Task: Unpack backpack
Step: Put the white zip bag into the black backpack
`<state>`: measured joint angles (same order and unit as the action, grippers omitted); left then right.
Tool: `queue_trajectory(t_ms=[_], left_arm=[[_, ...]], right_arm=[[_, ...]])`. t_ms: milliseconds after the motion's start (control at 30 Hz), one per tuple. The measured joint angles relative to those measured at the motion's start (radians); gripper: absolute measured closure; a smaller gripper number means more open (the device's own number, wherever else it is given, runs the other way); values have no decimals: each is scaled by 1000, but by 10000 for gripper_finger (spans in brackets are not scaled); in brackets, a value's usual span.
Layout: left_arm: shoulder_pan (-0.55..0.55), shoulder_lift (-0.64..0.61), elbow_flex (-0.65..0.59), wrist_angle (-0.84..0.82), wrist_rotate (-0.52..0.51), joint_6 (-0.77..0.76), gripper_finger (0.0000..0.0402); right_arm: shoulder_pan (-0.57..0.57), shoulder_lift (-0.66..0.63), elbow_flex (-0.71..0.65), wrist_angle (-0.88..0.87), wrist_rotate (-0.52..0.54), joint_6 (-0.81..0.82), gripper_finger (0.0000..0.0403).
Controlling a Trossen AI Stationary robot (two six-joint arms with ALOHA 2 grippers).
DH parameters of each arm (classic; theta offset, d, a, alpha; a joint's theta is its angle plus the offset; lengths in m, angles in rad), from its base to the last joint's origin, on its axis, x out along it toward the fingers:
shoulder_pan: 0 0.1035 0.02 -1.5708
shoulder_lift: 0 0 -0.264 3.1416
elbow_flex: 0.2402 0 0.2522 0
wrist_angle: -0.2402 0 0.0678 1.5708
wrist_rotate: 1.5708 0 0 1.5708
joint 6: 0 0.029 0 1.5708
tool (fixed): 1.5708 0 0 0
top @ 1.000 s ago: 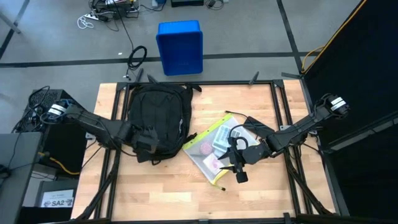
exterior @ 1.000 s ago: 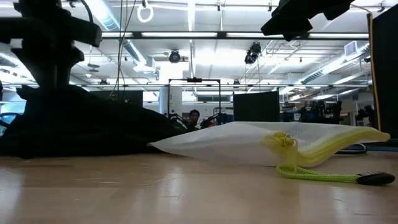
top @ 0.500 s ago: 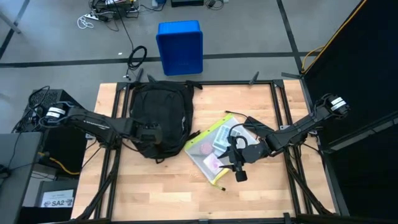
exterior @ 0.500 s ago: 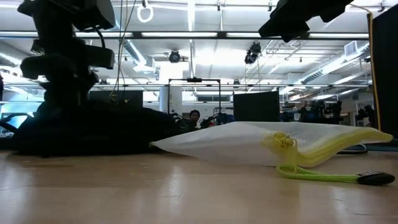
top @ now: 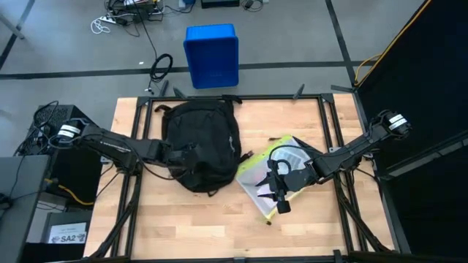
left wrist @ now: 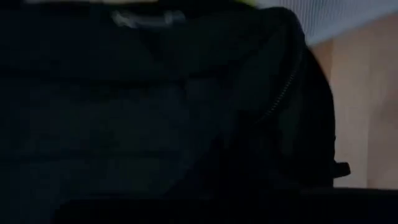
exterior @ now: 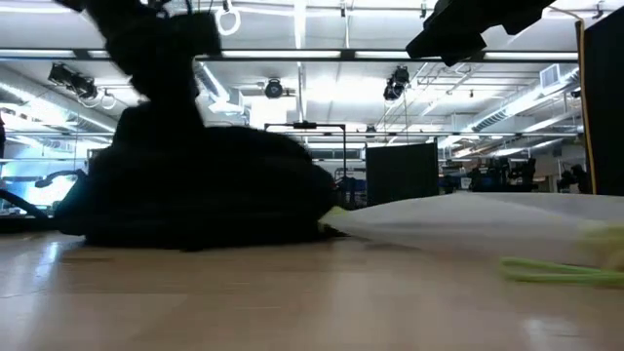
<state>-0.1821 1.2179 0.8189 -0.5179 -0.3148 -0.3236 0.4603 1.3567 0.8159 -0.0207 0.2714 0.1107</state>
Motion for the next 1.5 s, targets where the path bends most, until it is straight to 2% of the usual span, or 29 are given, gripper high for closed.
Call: queue_trajectory(t_ms=[267,533,767,933,1067,1367,1500], left_arm=[[-2,0,176,-74,-137,62,401],[-2,-1,292,-135,-206,107,402],[-1,-1,301,-154,-214,110,402],[-1,-1,301,-159,-214,104,401],[-1,-1,300,-160,-198,86,401],[-1,-1,301,-194,-163,69,401],[-1,-1,301,-210,-163,57,401]], right_arm=[[7,0,0,-34,0,0,264],[49,0,0,-255,-5,-18,263],[191,0,-1,-373,-8,120,266],[312,0,-1,-405,102,219,266],[362,19,-1,-408,198,301,268],[394,140,-1,-399,143,277,249],[396,224,-1,-308,145,262,228]])
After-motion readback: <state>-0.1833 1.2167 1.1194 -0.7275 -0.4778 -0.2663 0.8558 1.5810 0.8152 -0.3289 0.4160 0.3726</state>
